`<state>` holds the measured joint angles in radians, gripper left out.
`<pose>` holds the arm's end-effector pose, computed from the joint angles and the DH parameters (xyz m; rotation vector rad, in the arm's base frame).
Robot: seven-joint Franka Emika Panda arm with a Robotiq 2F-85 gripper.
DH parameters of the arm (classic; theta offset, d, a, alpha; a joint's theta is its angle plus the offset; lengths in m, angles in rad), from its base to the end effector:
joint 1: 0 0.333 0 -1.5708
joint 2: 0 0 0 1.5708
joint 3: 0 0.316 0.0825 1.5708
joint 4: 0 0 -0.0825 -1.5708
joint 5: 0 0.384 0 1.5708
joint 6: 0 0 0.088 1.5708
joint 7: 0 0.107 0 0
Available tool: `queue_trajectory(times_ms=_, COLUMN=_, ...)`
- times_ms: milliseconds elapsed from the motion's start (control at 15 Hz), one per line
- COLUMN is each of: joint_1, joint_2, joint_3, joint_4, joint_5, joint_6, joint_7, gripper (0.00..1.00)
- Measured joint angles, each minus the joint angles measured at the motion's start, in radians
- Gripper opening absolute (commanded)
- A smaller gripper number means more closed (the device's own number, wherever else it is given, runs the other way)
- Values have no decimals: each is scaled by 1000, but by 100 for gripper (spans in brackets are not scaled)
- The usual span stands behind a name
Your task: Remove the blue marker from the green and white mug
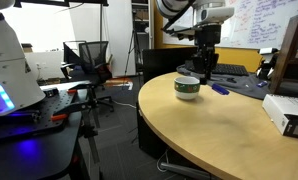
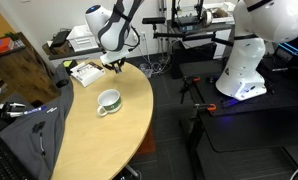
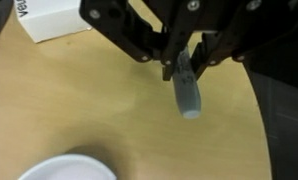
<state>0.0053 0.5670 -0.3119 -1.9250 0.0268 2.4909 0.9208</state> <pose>0.6016 -0.1820 0.2079 2.4807 -1.6979 0.1052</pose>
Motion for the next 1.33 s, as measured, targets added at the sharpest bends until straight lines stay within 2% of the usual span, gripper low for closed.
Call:
queue_trajectory(times_ms=267, joint_1=6, joint_2=80, joint_3=3, joint_4=106, joint_5=44, joint_6=-85, joint_7=187, gripper=6)
queue_trajectory(times_ms=333, joint_1=7, joint_2=101, joint_3=4, joint_4=140, joint_5=50, joint_6=-120, joint_7=235, gripper=15)
queue_trajectory(times_ms=400, joint_1=7, joint_2=122, joint_3=5, joint_4=174, joint_5=56, joint_6=-153, joint_7=284, gripper=6)
queue_trajectory(times_ms=467, joint_1=5, joint_2=140, joint_3=4, joint_4=202, joint_5=61, joint_6=-181, joint_7=331, gripper=47)
queue_trajectory(times_ms=600, joint_1=-3, joint_2=173, joint_3=1, joint_4=249, joint_5=70, joint_6=-228, joint_7=421, gripper=56)
queue_trajectory(times_ms=800, joint_1=-23, joint_2=191, joint_3=1, joint_4=293, joint_5=85, joint_6=-280, joint_7=529, gripper=78)
queue_trajectory(times_ms=1000, joint_1=-31, joint_2=156, joint_3=5, joint_4=318, joint_5=82, joint_6=-356, joint_7=529, gripper=99)
queue_trajectory(times_ms=1133, joint_1=-30, joint_2=80, joint_3=6, joint_4=304, joint_5=54, joint_6=-397, joint_7=470, gripper=100)
queue_trajectory(times_ms=1333, joint_1=-33, joint_2=-90, joint_3=12, joint_4=222, joint_5=17, joint_6=-398, joint_7=314, gripper=100)
